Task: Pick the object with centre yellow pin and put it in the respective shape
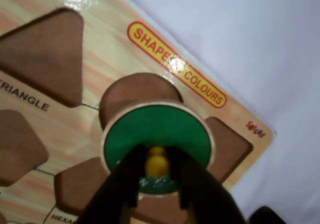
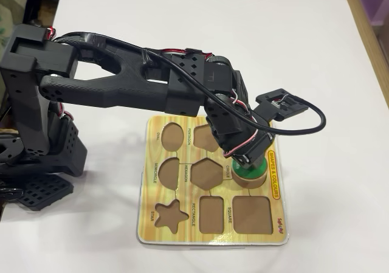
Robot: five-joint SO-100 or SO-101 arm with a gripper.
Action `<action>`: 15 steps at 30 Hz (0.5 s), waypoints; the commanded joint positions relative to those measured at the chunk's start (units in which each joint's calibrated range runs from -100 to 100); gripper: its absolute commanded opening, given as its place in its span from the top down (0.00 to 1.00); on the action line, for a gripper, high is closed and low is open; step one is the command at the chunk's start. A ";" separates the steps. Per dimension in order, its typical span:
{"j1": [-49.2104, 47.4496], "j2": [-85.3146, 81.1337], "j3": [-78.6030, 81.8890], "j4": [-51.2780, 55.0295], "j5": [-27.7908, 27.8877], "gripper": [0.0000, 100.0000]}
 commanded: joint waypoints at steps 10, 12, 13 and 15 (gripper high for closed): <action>-1.11 3.85 -2.88 -3.37 0.30 0.98; -1.50 4.18 -2.88 -3.46 0.30 0.98; -1.59 4.18 -2.88 -3.46 0.30 0.98; -1.79 4.35 -2.79 -4.06 0.30 0.98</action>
